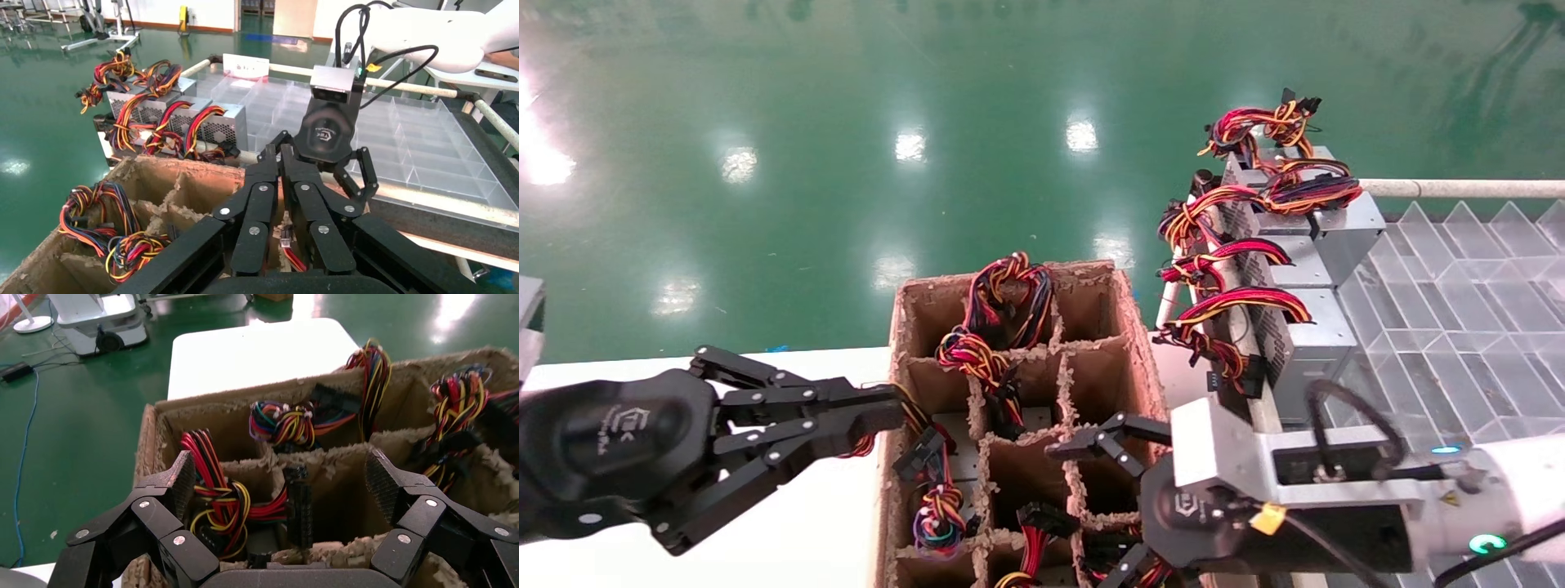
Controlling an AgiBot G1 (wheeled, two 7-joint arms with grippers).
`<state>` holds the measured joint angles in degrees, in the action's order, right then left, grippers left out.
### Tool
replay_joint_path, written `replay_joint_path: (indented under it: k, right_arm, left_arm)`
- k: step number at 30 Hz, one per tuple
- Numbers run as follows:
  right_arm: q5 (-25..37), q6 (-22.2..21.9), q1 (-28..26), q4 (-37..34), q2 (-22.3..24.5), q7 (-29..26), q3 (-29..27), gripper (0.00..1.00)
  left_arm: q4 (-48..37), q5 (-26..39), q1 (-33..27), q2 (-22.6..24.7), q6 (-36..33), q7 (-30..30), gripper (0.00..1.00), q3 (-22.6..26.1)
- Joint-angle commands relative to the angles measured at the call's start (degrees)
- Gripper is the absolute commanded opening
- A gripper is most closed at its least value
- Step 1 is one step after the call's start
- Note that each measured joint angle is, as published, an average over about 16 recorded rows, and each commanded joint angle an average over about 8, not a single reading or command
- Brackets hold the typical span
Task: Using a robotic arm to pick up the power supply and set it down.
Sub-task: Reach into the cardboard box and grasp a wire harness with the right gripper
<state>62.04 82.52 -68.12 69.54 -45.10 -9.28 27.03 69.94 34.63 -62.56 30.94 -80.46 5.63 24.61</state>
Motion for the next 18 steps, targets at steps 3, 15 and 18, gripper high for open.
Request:
replay_joint_path:
  k: [3,15,18]
  right_arm:
    - [1.58,-0.25,0.08,-0.40,-0.92,-0.12,1.05,0.00]
    - [4.25,-2.01,0.49,-1.13,-2.30,-1.22,2.47,0.00]
    - [4.61,-2.22,0.63,-1.43,-2.42,-1.24,2.66,0.00]
  left_arm:
    - [0.00,0.00,0.00,0.00,0.00,0.00,0.00,0.00]
    - [0.00,0.00,0.00,0.00,0.00,0.00,0.00,0.00]
    - [0.00,0.00,0.00,0.00,0.00,0.00,0.00,0.00]
